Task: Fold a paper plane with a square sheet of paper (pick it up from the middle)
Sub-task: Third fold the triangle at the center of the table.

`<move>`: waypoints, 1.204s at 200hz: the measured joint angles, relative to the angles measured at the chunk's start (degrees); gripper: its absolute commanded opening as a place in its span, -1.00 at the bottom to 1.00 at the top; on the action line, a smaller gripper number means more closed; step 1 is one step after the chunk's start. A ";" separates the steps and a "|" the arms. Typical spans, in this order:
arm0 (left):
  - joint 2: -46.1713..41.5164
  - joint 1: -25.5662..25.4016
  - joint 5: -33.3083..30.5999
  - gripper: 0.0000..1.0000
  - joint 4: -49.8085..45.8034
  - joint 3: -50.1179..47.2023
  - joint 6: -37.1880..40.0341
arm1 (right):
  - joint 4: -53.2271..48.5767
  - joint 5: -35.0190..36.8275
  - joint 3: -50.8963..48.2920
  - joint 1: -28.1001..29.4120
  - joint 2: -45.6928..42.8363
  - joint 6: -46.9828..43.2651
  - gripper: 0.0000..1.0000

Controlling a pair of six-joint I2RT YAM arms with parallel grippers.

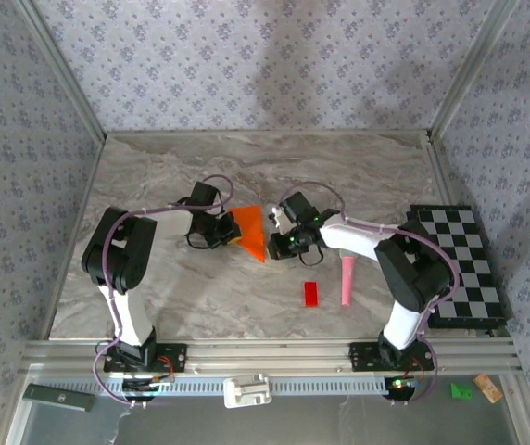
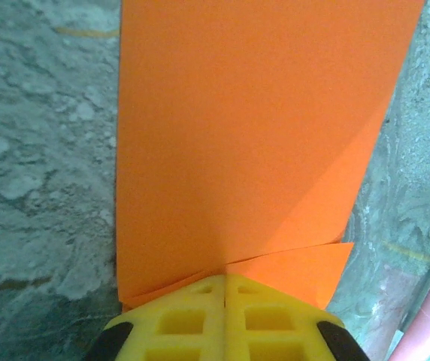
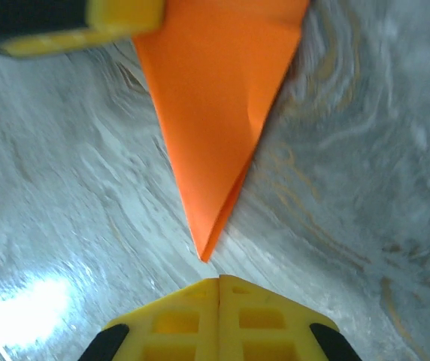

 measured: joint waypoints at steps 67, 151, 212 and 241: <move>-9.75 1.25 -2.03 -0.41 -0.79 0.50 -4.39 | 1.20 3.13 9.88 1.86 7.43 3.50 -0.89; -13.22 4.13 -3.65 -0.42 -0.07 -7.67 -7.45 | 0.15 8.13 10.51 2.19 7.45 5.42 -0.76; -13.16 4.13 -3.67 -0.41 0.57 -8.63 -9.27 | 0.09 9.33 10.93 5.22 3.45 4.50 -0.59; -12.98 4.13 -3.61 -0.41 1.77 -8.90 -9.94 | -0.04 9.05 12.61 6.36 3.93 4.11 -0.63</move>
